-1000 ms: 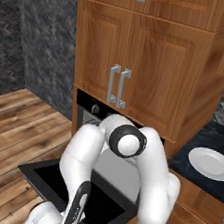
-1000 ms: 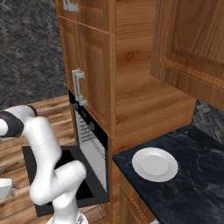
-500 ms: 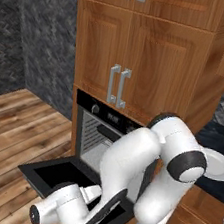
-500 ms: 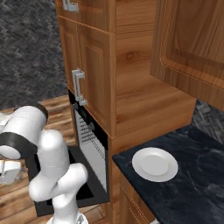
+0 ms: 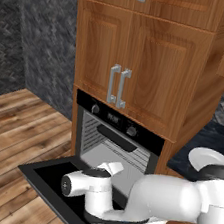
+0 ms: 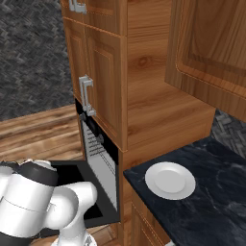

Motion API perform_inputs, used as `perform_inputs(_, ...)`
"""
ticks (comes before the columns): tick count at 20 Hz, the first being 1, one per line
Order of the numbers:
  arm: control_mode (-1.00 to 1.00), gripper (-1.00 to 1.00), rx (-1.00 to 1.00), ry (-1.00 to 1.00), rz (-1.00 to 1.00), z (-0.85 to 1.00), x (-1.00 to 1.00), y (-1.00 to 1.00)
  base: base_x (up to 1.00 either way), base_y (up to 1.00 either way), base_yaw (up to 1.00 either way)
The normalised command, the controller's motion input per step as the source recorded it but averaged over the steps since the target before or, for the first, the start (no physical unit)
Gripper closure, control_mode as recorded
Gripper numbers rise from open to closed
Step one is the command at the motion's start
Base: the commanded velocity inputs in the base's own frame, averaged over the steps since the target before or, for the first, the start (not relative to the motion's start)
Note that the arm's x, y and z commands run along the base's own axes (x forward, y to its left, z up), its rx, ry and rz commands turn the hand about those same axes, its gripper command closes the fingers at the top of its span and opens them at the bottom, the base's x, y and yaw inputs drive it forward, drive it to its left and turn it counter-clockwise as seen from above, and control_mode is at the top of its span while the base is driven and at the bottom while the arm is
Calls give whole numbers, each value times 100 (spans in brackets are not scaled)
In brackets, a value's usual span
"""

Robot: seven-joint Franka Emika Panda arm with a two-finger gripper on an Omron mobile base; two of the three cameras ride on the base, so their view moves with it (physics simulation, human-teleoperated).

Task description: Take the baked cake out of the oven and place it on the plate for cooling. Then close the oven door.

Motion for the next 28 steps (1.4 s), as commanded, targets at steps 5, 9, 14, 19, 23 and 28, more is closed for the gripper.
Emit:
perform_inputs(5,-100,-100,0,0,0,0,73,-43,0,0,0)
perform_inputs(9,-100,-100,-1,0,0,-3,66,-24,0,0,0)
perform_inputs(14,-100,-100,-5,0,-1,-15,63,-6,0,0,0)
perform_inputs(19,-100,-100,-9,0,-2,-21,54,0,0,0,0)
perform_inputs(23,-100,-100,-14,0,-3,-34,45,0,0,0,0)
perform_inputs(28,-100,-100,-15,0,-1,-34,27,0,0,0,0)
